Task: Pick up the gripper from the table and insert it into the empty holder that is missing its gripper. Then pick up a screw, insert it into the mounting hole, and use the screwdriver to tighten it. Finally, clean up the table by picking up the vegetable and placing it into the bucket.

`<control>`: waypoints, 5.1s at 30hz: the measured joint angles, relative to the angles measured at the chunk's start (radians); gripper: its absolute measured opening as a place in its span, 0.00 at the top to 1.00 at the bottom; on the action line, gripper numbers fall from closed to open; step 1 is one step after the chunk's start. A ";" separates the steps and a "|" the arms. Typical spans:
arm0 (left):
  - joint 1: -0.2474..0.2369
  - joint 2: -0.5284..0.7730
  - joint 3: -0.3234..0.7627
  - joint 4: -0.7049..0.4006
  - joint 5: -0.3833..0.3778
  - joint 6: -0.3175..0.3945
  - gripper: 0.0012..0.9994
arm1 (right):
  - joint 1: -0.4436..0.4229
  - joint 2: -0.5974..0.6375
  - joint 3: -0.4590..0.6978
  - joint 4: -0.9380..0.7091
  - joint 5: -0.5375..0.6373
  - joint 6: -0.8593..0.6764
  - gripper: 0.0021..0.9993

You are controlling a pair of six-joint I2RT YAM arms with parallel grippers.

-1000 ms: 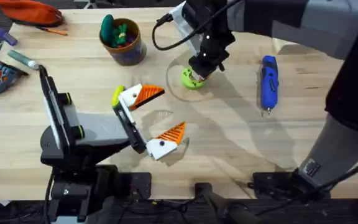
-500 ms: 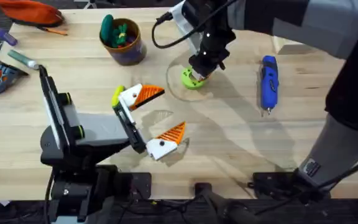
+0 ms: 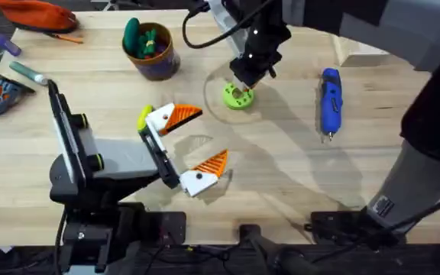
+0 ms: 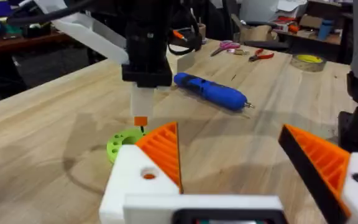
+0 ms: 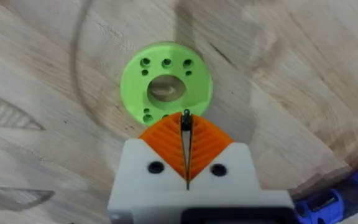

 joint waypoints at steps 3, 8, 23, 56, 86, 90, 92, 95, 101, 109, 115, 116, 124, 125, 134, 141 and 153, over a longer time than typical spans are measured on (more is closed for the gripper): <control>0.000 0.000 0.000 0.000 0.000 0.000 0.01 | 0.000 -0.021 0.000 -0.008 0.000 0.000 1.00; 0.000 0.000 0.000 0.000 0.000 0.000 0.01 | 0.000 -0.090 0.000 -0.013 0.000 0.000 1.00; 0.000 0.000 0.000 0.000 0.000 0.000 0.01 | 0.000 -0.388 0.000 -0.085 -0.043 0.023 1.00; 0.000 0.000 0.000 0.000 0.000 0.000 0.01 | 0.329 -0.392 0.263 -0.333 0.003 0.026 1.00; 0.000 0.000 0.000 0.000 0.000 0.000 0.01 | 0.496 -0.177 0.411 -0.261 0.008 -0.070 1.00; 0.000 0.000 0.000 0.000 0.000 0.000 0.01 | 0.496 -0.177 0.411 -0.261 0.008 -0.083 1.00; 0.000 0.000 0.000 0.000 0.000 0.000 0.01 | 0.496 -0.177 0.411 -0.261 0.008 -0.095 1.00; 0.000 0.000 0.000 0.000 0.000 0.000 0.01 | 0.496 -0.177 0.411 -0.267 0.008 -0.119 1.00; 0.000 0.000 0.000 0.000 0.000 0.000 0.01 | 0.510 -0.153 0.413 -0.288 0.008 -0.158 1.00; 0.000 0.000 0.000 0.000 0.000 0.000 0.01 | 0.520 -0.140 0.413 -0.298 0.008 -0.188 1.00; 0.000 0.000 0.000 0.000 0.000 0.000 0.01 | 0.520 -0.122 0.445 -0.321 0.008 -0.199 1.00; 0.000 0.000 0.000 0.000 0.000 0.000 0.01 | 0.520 -0.118 0.450 -0.321 0.008 -0.199 1.00; 0.000 0.000 0.000 0.000 0.000 0.000 0.01 | 0.522 -0.111 0.459 -0.323 0.008 -0.206 1.00; 0.000 0.000 0.000 0.000 0.000 0.000 0.01 | 0.523 -0.110 0.460 -0.321 0.008 -0.206 1.00; 0.000 0.000 0.000 0.000 0.000 0.000 0.01 | 0.529 -0.110 0.464 -0.309 0.003 -0.210 1.00; 0.000 0.000 0.000 0.000 0.000 0.000 0.01 | 0.531 -0.110 0.464 -0.300 -0.024 -0.210 1.00; 0.000 0.000 0.000 0.000 0.000 0.000 0.01 | 0.531 -0.109 0.464 -0.299 -0.031 -0.210 1.00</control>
